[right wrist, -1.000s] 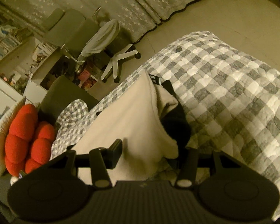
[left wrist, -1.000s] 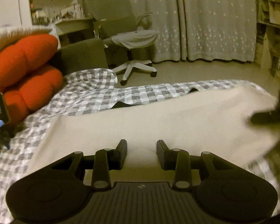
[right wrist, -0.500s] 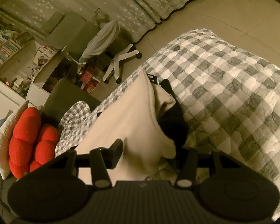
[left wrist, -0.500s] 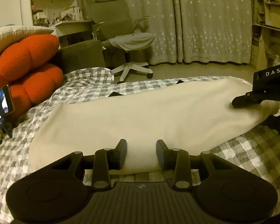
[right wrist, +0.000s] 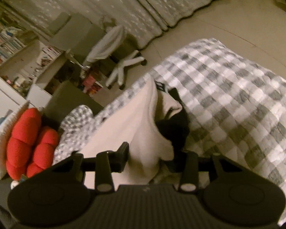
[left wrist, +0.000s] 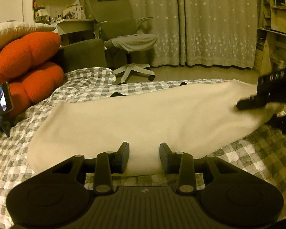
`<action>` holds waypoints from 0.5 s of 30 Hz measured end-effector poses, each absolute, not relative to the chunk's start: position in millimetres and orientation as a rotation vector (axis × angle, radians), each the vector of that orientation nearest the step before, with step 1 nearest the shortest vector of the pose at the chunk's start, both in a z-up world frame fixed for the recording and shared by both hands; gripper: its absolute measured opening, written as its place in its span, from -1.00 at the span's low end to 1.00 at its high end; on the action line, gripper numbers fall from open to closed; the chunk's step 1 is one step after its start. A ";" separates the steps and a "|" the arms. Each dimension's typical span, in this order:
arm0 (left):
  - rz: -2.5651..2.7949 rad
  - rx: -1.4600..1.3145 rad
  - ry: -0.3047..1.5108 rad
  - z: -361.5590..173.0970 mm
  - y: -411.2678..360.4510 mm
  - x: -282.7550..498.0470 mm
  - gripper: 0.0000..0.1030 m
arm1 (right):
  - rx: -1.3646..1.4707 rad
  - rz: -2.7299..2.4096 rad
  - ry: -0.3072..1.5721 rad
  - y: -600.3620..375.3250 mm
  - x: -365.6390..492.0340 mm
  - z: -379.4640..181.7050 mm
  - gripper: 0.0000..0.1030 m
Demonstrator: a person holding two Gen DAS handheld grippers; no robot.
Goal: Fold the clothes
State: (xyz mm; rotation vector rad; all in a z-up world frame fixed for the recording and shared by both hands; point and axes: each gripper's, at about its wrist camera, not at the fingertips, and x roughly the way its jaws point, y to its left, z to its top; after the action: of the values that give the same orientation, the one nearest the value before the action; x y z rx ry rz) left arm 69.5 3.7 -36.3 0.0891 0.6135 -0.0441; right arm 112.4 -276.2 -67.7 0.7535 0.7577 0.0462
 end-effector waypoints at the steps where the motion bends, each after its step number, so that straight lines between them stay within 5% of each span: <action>1: -0.044 0.088 0.614 -36.3 3.7 69.6 -0.34 | 0.757 0.048 0.753 -276.7 112.2 -67.1 -0.29; 15: -0.056 0.072 0.617 -35.9 6.8 69.5 -0.33 | 0.745 0.050 0.730 -273.9 110.9 -63.6 -0.42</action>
State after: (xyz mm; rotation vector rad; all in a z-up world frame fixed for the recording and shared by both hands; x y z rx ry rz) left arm 69.5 6.8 -35.9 0.0721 0.6172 -0.0555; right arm 110.9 -273.9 -63.6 0.7450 0.7305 0.0499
